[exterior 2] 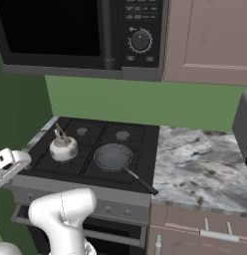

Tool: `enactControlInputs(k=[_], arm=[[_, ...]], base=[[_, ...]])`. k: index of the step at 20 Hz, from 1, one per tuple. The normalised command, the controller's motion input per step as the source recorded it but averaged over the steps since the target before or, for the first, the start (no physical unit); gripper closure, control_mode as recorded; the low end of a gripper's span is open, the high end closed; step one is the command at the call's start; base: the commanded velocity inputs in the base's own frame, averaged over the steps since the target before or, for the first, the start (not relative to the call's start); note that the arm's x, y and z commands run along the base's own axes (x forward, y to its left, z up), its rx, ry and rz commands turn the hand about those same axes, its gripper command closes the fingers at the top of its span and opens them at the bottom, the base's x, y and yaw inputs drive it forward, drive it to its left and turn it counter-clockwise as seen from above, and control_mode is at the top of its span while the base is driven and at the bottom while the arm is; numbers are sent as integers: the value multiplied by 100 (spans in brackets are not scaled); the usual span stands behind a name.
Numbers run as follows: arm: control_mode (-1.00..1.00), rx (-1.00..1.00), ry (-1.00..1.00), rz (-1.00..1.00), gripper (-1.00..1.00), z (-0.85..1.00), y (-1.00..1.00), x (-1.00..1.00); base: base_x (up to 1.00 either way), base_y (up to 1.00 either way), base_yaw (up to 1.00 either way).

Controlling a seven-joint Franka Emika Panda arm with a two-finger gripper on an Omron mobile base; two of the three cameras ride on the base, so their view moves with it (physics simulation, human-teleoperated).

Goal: Pick the kettle from the counter and place it on a stove burner. Then turn the burner on.

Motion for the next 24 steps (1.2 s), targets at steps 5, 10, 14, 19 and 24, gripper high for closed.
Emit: enactControlInputs(k=[5,10,14,19,24], arm=[[-100,0,19,0,-100,-87,10,0],[-100,1,28,0,-100,-100,26,0],[-100,4,24,0,-100,-100,38,0],[-100,9,11,0,-100,-100,37,-1],[-100,2,-26,0,-100,-90,25,-20]], base=[[0,0,0],[0,0,0],[0,0,0],[0,0,0],[0,0,0]])
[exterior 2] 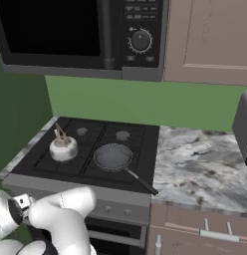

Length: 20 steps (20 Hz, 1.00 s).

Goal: Pick the kettle from the counter and place it on a stove burner. Then turn the burner on.

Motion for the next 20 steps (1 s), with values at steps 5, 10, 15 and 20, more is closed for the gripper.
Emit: enactControlInputs(k=[5,10,15,20], arm=[[-100,16,-59,-3,-100,-48,14,0],[-100,44,-60,-9,-100,-40,1,0],[-100,55,-35,-6,-100,-8,0,-5],[-100,6,-2,-1,-100,0,3,0]], base=[[0,0,0],[0,0,0],[0,0,0],[0,0,0]])
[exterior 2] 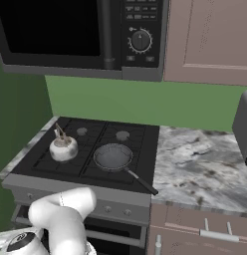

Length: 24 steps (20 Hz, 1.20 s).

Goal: Pick the kettle from the counter and place it on a stove burner. Then turn the burner on.

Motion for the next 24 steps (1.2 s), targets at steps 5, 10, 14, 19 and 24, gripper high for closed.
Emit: enactControlInputs(k=[5,10,14,19,24], arm=[[-100,11,-3,-4,-100,0,44,10],[-100,12,-4,-5,-100,0,44,17],[-100,2,-2,-8,-100,0,16,26],[-100,0,0,-6,-100,0,3,38],[-100,0,3,0,-100,0,0,48]], base=[[0,0,0],[0,0,0],[0,0,0],[0,0,0],[0,0,0]])
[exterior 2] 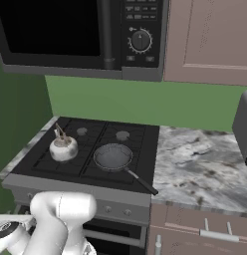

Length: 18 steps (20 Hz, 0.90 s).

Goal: Pick the kettle from the counter and place it on a stove burner. Then turn the burner on.

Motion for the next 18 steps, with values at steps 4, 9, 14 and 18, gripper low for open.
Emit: enactControlInputs(k=[4,9,14,18], arm=[[-100,0,5,0,-100,0,0,57],[-100,0,3,-1,-100,0,0,57],[-100,0,0,-5,-100,0,0,52],[-100,0,0,-5,-100,0,0,35]], base=[[0,0,0],[0,0,0],[0,0,0],[0,0,0]])
